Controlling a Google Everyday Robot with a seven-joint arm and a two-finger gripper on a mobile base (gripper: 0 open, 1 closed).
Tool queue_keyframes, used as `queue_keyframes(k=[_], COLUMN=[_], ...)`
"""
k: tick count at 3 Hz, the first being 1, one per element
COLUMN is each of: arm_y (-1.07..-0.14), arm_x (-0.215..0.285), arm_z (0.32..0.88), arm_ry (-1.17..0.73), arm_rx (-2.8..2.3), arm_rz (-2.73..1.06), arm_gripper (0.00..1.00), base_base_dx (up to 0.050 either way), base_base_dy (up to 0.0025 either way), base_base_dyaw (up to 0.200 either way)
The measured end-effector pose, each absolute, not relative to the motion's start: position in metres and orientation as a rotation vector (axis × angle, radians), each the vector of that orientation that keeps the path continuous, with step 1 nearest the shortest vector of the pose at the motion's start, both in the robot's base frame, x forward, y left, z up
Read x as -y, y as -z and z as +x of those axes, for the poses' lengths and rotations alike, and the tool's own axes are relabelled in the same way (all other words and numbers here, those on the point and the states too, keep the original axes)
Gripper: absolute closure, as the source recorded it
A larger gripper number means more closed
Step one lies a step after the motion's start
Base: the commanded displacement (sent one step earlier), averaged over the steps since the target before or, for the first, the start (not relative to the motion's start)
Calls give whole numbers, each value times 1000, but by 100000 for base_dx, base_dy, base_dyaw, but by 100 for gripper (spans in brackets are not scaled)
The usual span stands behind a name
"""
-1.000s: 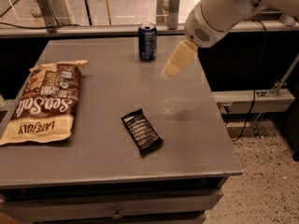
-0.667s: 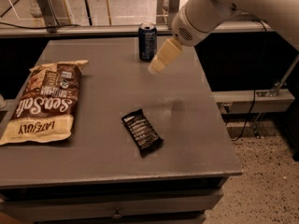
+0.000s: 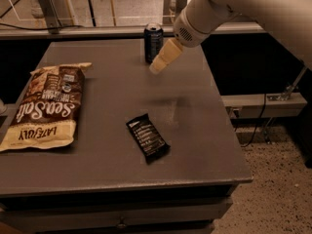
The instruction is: Move pepsi can near brown chip bag
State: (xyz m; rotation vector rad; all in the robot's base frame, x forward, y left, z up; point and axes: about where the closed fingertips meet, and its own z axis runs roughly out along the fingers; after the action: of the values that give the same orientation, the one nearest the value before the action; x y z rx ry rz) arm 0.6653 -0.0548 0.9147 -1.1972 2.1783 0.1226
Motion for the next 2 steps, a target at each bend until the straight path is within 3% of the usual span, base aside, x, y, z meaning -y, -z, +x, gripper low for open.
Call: queue_keyframes(k=[2], arm_y=[-898], arm_x=[61], arm_z=[671], arm_ry=[-218], arm_rx=[-2123], arm_rz=[-1183], arm_gripper=[0], base_base_dx=[0], base_base_dy=[0], base_base_dyaw=[0])
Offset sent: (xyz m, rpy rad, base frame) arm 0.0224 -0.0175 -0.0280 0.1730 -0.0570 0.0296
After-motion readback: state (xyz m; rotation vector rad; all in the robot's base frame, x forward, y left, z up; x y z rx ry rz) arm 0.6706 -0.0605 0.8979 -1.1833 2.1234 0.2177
